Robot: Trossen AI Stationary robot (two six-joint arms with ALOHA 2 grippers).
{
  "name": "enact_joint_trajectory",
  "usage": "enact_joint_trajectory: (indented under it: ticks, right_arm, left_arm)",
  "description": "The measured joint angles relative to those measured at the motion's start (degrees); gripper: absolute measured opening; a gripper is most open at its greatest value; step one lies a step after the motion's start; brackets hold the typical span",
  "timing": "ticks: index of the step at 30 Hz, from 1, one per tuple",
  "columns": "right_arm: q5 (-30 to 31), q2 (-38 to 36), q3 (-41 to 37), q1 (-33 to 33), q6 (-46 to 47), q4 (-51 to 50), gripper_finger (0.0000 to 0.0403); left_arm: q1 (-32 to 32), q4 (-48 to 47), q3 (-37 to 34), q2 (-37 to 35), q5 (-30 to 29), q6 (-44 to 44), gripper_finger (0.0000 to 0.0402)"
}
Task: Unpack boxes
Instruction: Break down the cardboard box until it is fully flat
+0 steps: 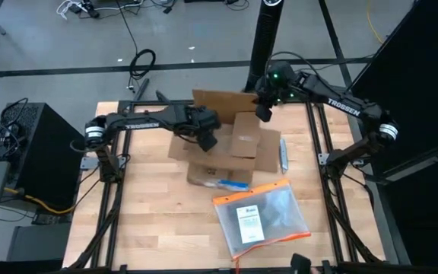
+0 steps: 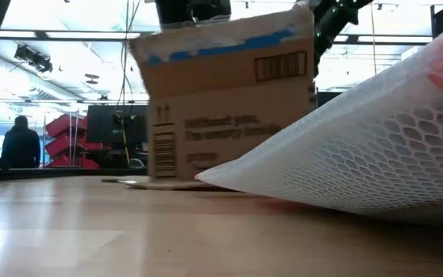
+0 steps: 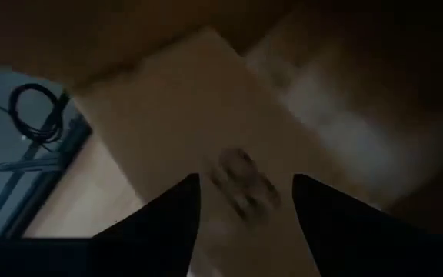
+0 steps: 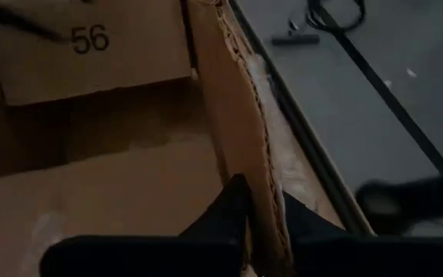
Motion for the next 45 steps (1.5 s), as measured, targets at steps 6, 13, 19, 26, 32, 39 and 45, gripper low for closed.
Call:
enact_joint_trajectory:
  ticks: [6,13,19,26,32,39,45]
  right_arm:
    - [-0.45,0.48,0.00,-4.16,-0.97,0.83,0.0047]
    - [-0.40,2.07,0.15,-8.31,0.79,2.08,0.0160]
    - [-0.98,6.44,-1.72,-9.65,2.13,5.99,0.0163]
    - [-2.11,11.36,-4.48,-10.09,2.67,11.06,0.0124]
    - [-3.36,12.62,-5.97,-9.91,-0.29,13.39,0.0082]
    - [4.05,0.14,-3.33,-5.06,-10.00,6.76,0.0058]
    - [-4.18,-8.38,-2.78,3.56,-2.97,9.56,0.0068]
  left_arm:
    - [-1.90,-1.14,0.00,1.57,0.52,-0.10,0.0198]
    - [-4.06,-2.69,-0.22,2.51,0.56,-1.66,0.0198]
    - [-5.10,-4.51,1.60,2.50,0.92,-3.21,0.0198]
    - [-6.26,-7.33,4.70,2.44,1.55,-5.27,0.0198]
    - [-6.93,-11.88,9.48,2.40,1.90,-6.29,0.0198]
    - [-5.58,-22.36,21.75,1.41,1.91,2.63,0.0198]
    - [0.29,-24.44,23.96,-3.45,3.81,13.16,0.0198]
